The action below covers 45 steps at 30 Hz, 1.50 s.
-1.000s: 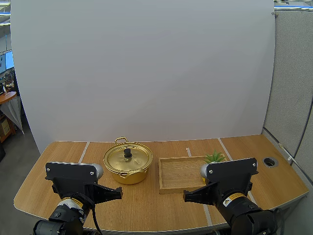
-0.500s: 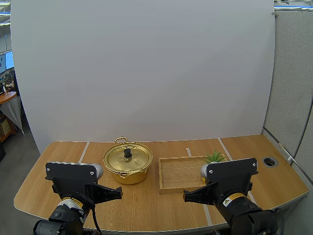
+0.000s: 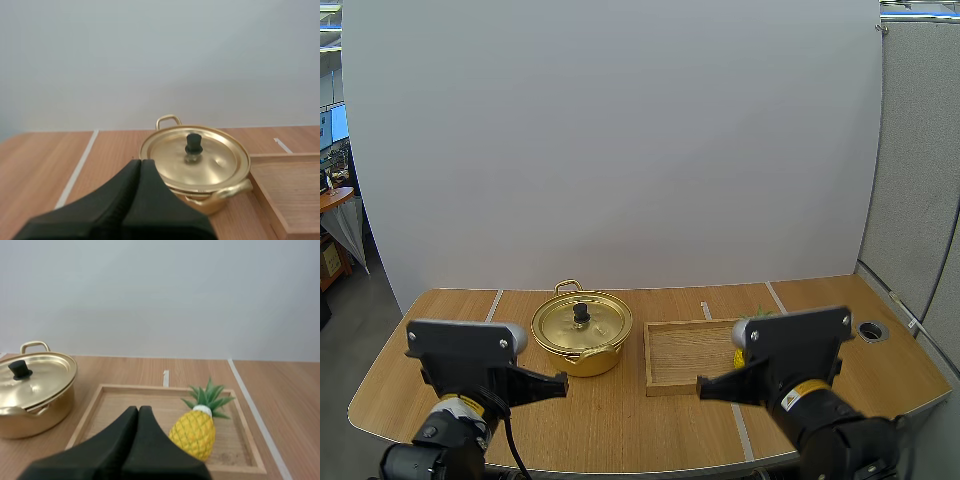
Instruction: Open the pot, put the pineapple inside, and close it
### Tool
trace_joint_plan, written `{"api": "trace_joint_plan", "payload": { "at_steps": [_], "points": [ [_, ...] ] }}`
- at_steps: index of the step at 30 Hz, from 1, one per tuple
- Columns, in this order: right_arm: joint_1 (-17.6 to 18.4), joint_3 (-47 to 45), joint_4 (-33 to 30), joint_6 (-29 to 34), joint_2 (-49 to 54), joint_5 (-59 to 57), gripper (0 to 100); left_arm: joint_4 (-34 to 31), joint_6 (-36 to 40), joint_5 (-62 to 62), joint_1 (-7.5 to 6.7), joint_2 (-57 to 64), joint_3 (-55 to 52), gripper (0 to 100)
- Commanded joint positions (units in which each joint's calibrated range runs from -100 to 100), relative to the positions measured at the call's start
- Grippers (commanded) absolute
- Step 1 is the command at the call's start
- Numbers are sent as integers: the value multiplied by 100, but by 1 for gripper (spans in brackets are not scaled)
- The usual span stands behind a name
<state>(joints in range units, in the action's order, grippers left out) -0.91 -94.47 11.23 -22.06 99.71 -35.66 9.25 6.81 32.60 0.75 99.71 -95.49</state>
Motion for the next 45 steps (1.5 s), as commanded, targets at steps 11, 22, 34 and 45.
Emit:
{"api": "trace_joint_plan", "payload": {
  "at_steps": [11, 22, 34, 45],
  "points": [
    [-22, 2707, -553, -31, 29, -2082, 0, -47, -807, 1602, -22, 29, 2490, 0],
    [-22, 3804, -441, -31, 29, -4914, 0, -13, -732, 4773, -22, 29, 4080, 0],
    [-22, 3944, -463, 93, -1037, -5414, 0, 14, -732, 4374, -22, -1056, 4132, 0],
    [-22, 3944, -903, 349, -2509, -4876, 0, 534, -946, 2868, -22, -2874, 4132, 0]
  ]
}}
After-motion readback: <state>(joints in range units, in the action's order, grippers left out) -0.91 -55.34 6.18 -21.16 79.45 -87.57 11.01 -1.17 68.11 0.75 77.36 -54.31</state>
